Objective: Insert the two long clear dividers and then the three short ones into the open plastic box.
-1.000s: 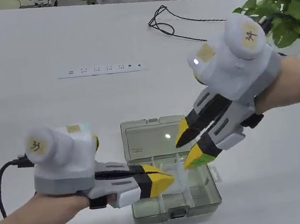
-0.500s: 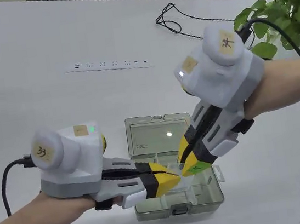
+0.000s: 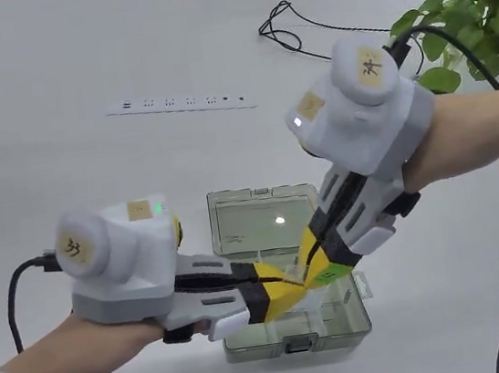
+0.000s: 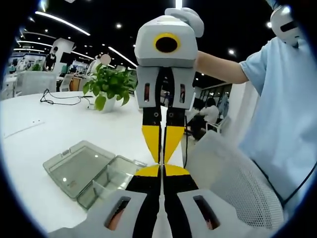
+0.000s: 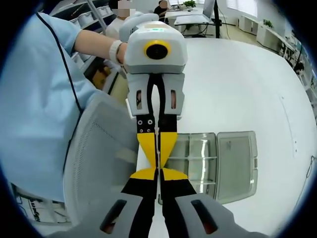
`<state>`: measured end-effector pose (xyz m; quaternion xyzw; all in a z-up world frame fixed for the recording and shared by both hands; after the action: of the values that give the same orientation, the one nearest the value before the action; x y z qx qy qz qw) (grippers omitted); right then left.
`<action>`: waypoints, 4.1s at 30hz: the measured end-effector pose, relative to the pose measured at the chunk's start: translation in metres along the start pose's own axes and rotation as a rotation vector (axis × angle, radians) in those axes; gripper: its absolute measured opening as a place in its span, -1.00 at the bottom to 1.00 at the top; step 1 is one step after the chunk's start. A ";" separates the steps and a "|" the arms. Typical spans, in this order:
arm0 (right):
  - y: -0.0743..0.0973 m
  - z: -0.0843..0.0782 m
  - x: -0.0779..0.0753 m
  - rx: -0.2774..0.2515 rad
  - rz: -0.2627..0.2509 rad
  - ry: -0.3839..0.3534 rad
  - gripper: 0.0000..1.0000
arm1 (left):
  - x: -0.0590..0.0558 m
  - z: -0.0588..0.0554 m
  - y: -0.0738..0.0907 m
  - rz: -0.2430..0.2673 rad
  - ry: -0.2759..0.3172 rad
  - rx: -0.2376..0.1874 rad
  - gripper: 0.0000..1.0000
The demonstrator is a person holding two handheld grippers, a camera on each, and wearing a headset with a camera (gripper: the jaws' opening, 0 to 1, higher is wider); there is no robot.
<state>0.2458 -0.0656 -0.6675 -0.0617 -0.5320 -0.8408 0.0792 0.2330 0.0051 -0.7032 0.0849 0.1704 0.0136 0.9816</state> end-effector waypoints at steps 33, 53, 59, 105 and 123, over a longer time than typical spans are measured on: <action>0.000 -0.031 -0.020 0.146 -0.080 0.001 -0.97 | 0.009 -0.019 0.021 0.156 -0.039 0.071 -0.09; -0.007 -0.060 -0.038 0.258 -0.160 -0.013 -0.97 | 0.023 -0.030 0.044 0.300 -0.051 0.120 1.00; -0.010 -0.059 -0.039 0.254 -0.156 -0.011 -0.97 | 0.023 -0.033 0.049 0.308 -0.053 0.126 1.00; -0.043 -0.069 -0.046 0.306 -0.163 0.021 -0.97 | 0.019 -0.044 0.056 0.319 -0.003 0.111 0.86; -0.035 -0.065 -0.046 0.330 -0.164 0.036 -0.97 | 0.020 -0.043 0.055 0.315 0.000 0.108 0.84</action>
<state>0.2826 -0.1065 -0.7350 0.0108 -0.6643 -0.7468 0.0287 0.2376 0.0677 -0.7407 0.1633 0.1556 0.1584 0.9613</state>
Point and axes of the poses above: the centre of the closed fingertips' face, and the gripper's own axes: y roughly backward along the fingers, x roughly to its left, z roughly out of its top, the point moved 6 cm from there along y, roughly backward along the fingers, and after that the axes turned 5 degrees about -z, right-handed, at the moved point
